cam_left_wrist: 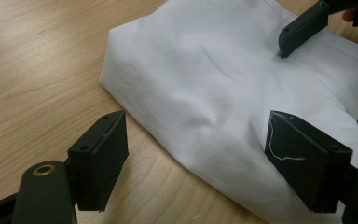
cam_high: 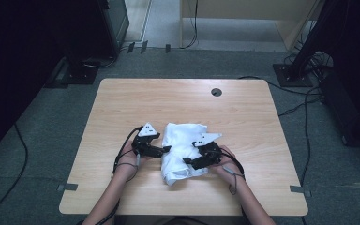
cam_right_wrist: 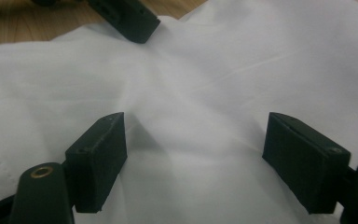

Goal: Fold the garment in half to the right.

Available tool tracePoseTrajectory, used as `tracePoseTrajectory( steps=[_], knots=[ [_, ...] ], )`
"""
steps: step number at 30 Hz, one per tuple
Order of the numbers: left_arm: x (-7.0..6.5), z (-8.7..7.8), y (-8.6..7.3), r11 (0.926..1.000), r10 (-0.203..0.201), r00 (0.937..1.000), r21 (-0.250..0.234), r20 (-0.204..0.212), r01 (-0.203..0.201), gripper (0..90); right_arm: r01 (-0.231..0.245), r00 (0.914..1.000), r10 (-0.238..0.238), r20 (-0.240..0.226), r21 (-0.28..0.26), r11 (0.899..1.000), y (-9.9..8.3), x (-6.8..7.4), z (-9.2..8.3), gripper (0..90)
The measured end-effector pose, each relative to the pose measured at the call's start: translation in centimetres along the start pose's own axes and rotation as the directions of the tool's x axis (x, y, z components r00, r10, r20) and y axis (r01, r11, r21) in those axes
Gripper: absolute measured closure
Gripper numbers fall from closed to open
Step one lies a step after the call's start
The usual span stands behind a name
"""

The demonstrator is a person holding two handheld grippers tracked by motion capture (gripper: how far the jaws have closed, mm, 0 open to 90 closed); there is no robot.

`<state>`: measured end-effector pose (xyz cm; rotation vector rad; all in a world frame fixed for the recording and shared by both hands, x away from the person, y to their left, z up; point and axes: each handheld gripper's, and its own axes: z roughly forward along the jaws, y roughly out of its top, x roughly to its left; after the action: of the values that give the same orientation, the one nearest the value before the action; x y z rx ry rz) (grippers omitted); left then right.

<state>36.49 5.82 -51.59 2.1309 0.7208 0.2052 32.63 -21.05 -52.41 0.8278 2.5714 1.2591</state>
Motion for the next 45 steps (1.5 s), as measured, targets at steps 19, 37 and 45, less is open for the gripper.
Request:
tracePoseTrajectory(
  steps=[19,37,45],
  knots=[
    [0.2,-2.0,0.8,0.9991,0.035,0.9992,0.026,-0.021,-0.035,19.1,-0.075,0.9946,0.076,0.071,-0.008,0.997,0.3,-1.2,-1.7,10.6],
    [0.8,-2.1,0.1,0.9915,0.059,0.9977,0.118,-0.031,-0.055,19.1,-0.046,0.9932,0.042,0.109,0.036,0.998,0.0,-2.0,-2.8,10.6],
    [0.9,-2.1,0.0,0.9902,0.065,0.9973,0.126,-0.034,-0.06,19.1,-0.057,0.9922,0.053,0.113,0.034,0.998,-0.4,-2.6,-3.1,10.6]
  ],
)
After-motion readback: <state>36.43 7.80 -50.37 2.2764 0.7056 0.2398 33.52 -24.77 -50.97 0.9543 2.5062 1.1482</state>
